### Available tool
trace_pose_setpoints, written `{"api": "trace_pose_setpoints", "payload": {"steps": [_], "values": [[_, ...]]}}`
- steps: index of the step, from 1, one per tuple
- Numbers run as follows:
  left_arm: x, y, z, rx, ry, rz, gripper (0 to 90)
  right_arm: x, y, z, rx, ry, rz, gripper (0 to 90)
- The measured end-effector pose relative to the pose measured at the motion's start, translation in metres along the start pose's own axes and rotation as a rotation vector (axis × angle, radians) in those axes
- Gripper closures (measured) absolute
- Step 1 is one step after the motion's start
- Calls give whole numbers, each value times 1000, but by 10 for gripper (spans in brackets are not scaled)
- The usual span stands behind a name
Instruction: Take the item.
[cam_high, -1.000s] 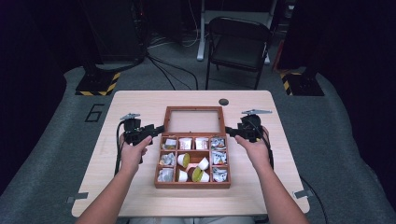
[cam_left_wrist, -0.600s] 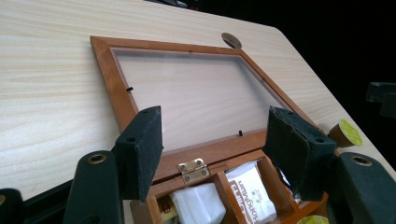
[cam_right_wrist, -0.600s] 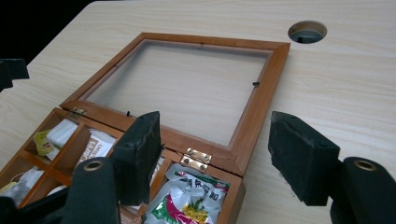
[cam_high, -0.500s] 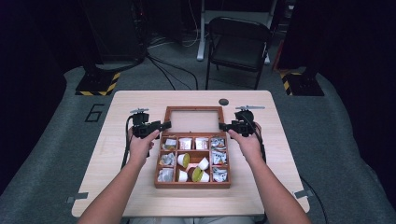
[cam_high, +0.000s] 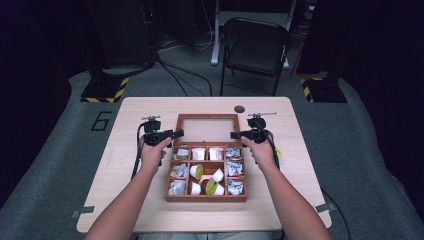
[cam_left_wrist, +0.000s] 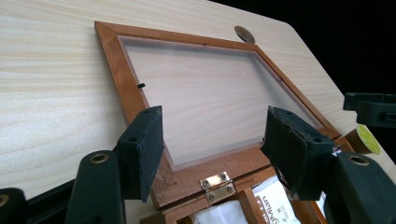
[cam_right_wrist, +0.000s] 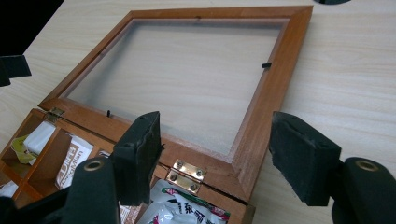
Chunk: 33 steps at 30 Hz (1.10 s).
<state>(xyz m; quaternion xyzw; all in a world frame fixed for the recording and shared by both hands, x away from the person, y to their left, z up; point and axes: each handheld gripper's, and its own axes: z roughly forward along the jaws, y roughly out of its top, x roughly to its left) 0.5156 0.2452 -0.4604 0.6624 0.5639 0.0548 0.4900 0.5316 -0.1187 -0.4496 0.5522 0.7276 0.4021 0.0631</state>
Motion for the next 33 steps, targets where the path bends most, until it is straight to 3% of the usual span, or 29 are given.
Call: {"api": "trace_pose_setpoints", "payload": {"steps": [11,18,23,33], "values": [[2,-2,6,20,5,28,377,-9,1,15,45,13,35,339],[3,-3,7,27,5,19,377,-11,0,22,78,6,56,333],[2,-3,8,17,8,8,377,-12,-1,25,95,12,45,327],[2,-4,11,29,7,34,377,-14,-3,30,110,4,40,315]]}}
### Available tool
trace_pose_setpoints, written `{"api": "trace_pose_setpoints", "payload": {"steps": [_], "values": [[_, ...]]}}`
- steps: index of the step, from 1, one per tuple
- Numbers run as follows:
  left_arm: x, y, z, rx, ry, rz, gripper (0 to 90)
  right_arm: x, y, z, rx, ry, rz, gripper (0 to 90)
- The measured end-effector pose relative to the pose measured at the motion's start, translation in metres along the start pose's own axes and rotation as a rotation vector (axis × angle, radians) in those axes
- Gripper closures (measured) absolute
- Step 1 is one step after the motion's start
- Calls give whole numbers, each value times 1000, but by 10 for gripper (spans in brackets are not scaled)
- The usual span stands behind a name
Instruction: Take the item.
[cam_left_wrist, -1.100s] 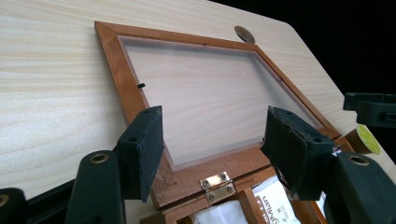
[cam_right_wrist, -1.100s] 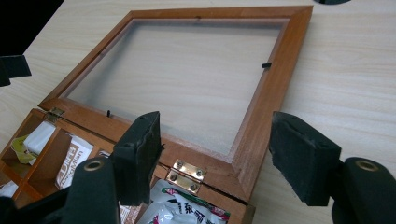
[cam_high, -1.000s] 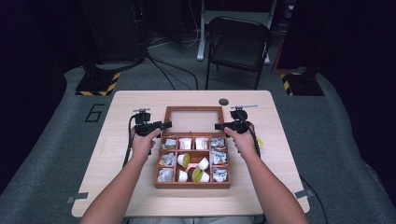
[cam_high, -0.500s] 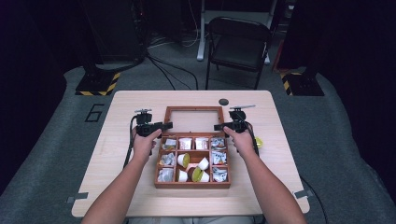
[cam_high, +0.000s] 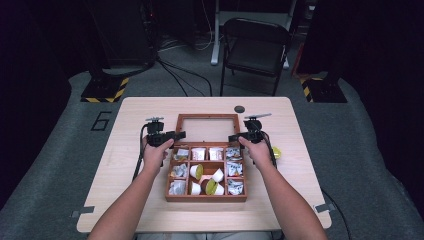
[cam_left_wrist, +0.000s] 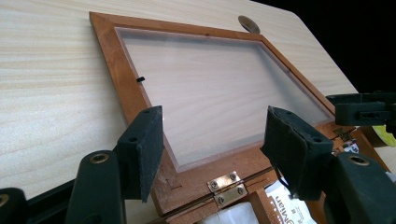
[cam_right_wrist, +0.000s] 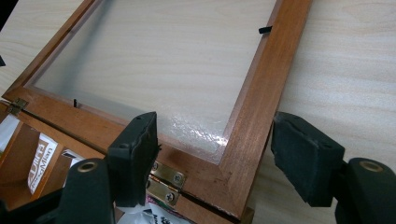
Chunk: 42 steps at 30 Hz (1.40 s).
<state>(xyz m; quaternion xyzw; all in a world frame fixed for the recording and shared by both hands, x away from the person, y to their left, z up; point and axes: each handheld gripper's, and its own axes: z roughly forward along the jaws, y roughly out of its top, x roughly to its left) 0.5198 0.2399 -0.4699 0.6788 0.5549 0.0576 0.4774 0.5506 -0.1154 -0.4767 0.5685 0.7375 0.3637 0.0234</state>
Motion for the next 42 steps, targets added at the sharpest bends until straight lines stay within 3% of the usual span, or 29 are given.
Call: {"api": "trace_pose_setpoints", "payload": {"steps": [19,23,26,30,31,34,42], "values": [[3,2,-4,-2,3,5,377,-1,0,6,21,-1,8,288],[4,2,-2,2,-7,-25,378,-2,0,7,22,5,13,281],[6,2,-1,12,-7,-17,379,-3,0,7,26,15,23,279],[6,1,2,19,-12,-44,379,-4,0,8,28,16,28,277],[7,1,2,20,-11,-31,379,-5,0,8,25,18,18,277],[7,0,4,24,-11,-43,376,-5,0,9,35,46,59,280],[15,2,5,21,-21,-81,375,-6,1,10,34,45,51,278]]}}
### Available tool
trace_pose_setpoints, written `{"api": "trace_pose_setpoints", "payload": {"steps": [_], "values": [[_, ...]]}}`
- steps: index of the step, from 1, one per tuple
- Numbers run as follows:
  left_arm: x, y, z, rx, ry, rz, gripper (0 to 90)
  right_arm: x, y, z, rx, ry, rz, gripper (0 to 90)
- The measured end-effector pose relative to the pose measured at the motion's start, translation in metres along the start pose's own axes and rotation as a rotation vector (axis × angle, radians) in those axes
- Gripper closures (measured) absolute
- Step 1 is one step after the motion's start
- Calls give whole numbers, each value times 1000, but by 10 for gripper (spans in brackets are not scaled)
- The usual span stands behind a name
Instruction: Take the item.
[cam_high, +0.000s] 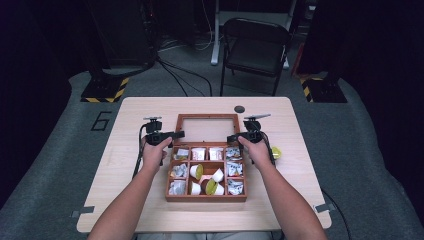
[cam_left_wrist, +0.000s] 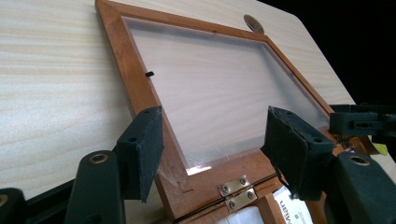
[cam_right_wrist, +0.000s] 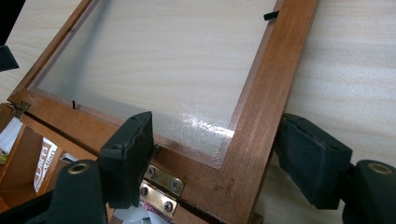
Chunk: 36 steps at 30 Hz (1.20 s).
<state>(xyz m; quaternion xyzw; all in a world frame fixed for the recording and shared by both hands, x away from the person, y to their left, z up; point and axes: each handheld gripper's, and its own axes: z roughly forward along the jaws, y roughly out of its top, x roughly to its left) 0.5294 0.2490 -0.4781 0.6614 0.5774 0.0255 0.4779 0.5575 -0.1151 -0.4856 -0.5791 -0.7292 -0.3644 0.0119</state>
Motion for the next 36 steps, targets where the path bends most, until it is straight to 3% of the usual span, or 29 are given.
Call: {"api": "trace_pose_setpoints", "payload": {"steps": [4,10,19,22,32,36], "values": [[2,-1,2,24,10,3,374,0,0,0,0,-3,0,277],[1,-2,5,19,3,-9,376,0,0,0,-1,-4,-2,277],[2,-2,4,48,60,26,379,1,0,-1,0,-7,4,277],[3,-3,6,61,50,6,380,2,0,-1,1,-7,6,277],[5,-6,14,82,65,23,377,2,0,-1,1,-9,5,277],[7,-8,17,81,63,-7,376,2,0,-1,1,-10,5,277]]}}
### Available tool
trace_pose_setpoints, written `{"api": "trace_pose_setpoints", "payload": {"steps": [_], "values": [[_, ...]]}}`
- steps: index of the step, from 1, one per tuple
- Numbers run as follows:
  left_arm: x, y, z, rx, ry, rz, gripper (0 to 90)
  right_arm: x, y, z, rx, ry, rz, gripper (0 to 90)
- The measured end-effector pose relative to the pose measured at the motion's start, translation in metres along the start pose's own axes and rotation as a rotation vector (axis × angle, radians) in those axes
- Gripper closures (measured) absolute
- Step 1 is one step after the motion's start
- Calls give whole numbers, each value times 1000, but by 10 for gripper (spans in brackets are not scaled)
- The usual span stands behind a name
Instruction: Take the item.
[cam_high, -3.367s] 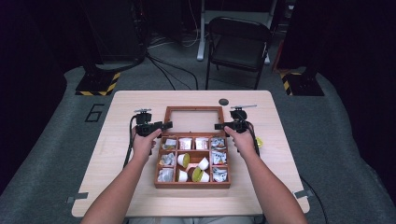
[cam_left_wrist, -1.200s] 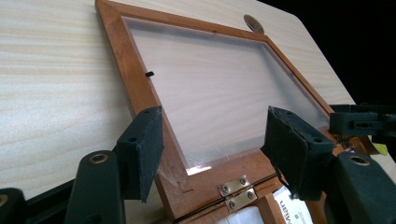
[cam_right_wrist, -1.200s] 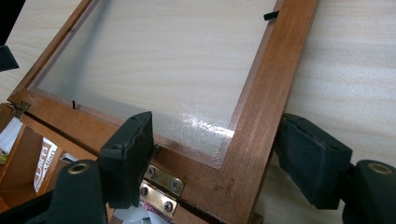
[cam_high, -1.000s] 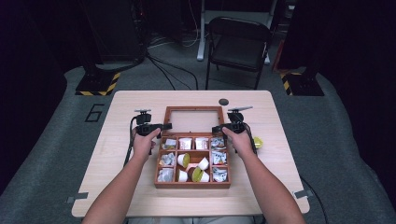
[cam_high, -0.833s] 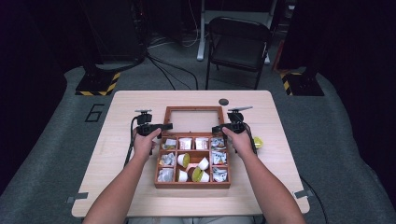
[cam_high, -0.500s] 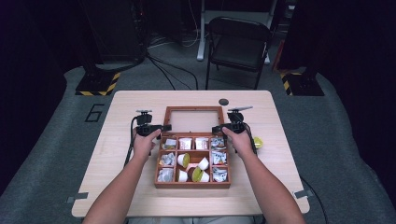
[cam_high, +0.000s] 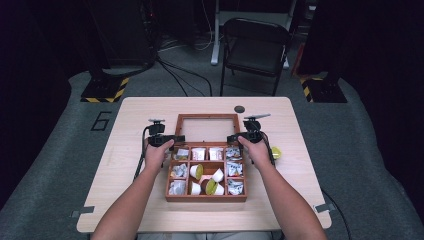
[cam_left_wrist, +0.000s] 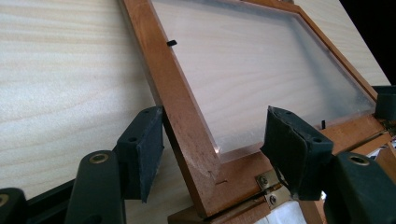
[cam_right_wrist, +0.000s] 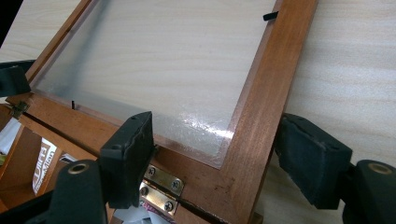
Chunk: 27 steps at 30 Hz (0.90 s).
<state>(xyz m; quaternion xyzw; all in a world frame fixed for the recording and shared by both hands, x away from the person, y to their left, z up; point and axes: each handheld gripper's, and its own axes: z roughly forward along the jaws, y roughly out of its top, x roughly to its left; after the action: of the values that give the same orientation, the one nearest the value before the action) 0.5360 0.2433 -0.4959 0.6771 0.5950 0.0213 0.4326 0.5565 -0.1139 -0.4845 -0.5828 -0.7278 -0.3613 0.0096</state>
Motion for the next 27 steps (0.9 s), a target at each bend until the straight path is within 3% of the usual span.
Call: {"api": "trace_pose_setpoints", "payload": {"steps": [11,14,16,27], "values": [[1,0,3,9,1,-8,360,0,0,0,0,0,1,277],[2,-2,6,14,-18,-44,361,0,0,1,0,0,6,276],[1,-2,7,10,-5,-27,359,0,0,1,0,0,5,276],[0,-1,6,7,-4,-16,361,1,0,0,-2,-4,0,276]]}}
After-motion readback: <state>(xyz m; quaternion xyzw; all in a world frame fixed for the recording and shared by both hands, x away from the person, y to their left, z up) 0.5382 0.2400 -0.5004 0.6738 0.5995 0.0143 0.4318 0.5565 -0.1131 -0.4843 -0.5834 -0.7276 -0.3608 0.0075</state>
